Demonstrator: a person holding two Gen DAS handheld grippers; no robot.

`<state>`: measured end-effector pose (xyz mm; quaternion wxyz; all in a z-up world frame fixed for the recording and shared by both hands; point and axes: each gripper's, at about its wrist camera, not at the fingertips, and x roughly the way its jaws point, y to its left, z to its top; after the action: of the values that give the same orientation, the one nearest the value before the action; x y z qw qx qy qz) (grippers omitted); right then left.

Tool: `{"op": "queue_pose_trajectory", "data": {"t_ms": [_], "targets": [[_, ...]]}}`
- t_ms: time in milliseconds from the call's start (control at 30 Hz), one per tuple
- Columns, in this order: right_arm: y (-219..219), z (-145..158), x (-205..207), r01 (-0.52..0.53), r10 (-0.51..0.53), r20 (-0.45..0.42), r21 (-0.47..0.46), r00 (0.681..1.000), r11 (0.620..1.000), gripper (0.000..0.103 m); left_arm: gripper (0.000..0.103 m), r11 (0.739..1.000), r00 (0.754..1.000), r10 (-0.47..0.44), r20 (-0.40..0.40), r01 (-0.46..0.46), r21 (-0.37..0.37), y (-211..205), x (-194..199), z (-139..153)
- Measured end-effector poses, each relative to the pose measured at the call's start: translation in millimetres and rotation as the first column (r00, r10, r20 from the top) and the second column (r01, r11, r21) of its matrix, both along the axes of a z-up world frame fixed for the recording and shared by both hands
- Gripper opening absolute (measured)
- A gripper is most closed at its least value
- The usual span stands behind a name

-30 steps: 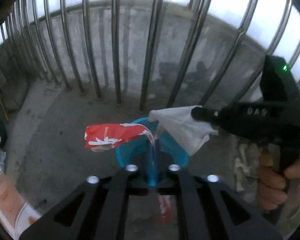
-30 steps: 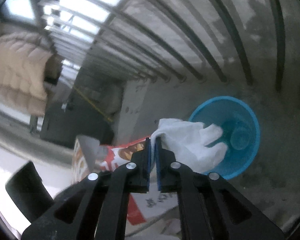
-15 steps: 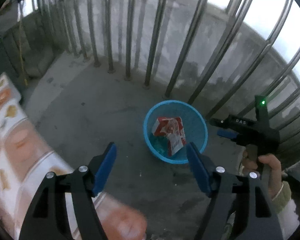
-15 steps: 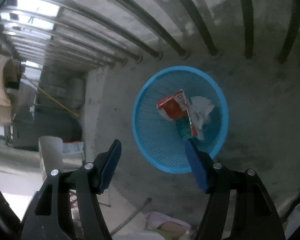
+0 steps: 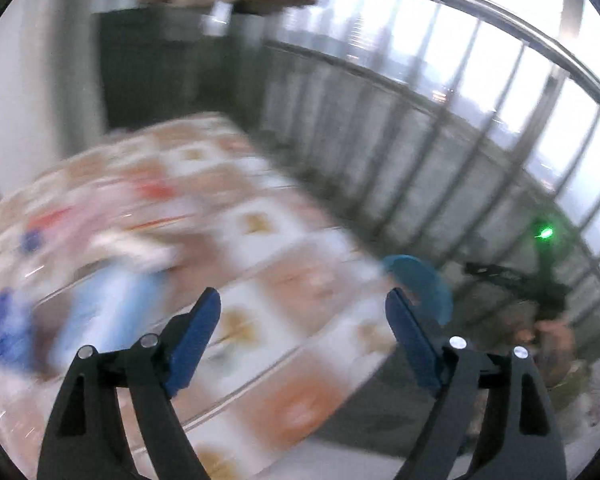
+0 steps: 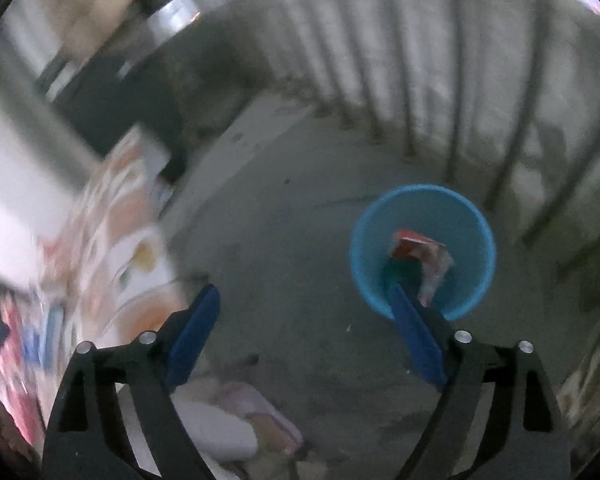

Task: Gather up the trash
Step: 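Turn both tools back toward the table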

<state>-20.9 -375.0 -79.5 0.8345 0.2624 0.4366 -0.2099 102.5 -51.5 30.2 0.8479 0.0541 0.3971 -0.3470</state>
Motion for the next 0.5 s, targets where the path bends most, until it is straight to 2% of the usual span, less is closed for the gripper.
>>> {"op": "queue_pose_trajectory", "data": {"t_ms": [133,233,300,367,500], "targets": [[68.4,14.8,46.0,-0.176,0.169,-0.075,-0.091,0.983,0.98,0.086,0.083,0.981,0.981,0.191,0.042,-0.192,0.016,84.2,-17.6,-4.2],[119.0,26.8,70.8,-0.301,0.295,-0.063,-0.146,0.953,0.942,0.093,0.083,0.96,0.959,0.28,0.032,-0.28,-0.009,123.3,-23.9,-11.7],[150.3,35.2,84.1,-0.373,0.37,-0.045,-0.164,0.928,0.913,0.095,0.083,0.949,0.949,0.314,0.02,-0.313,-0.039,137.4,-30.3,-16.8],[186.9,36.9,98.2,-0.459,0.458,-0.052,-0.178,0.887,0.87,0.095,0.083,0.941,0.942,0.336,0.017,-0.335,-0.056,149.6,-37.8,-19.2],[236.2,34.8,115.0,-0.564,0.558,-0.092,-0.206,0.825,0.8,0.095,0.083,0.938,0.941,0.337,0.029,-0.333,-0.095,161.1,-41.8,-22.1]]}}
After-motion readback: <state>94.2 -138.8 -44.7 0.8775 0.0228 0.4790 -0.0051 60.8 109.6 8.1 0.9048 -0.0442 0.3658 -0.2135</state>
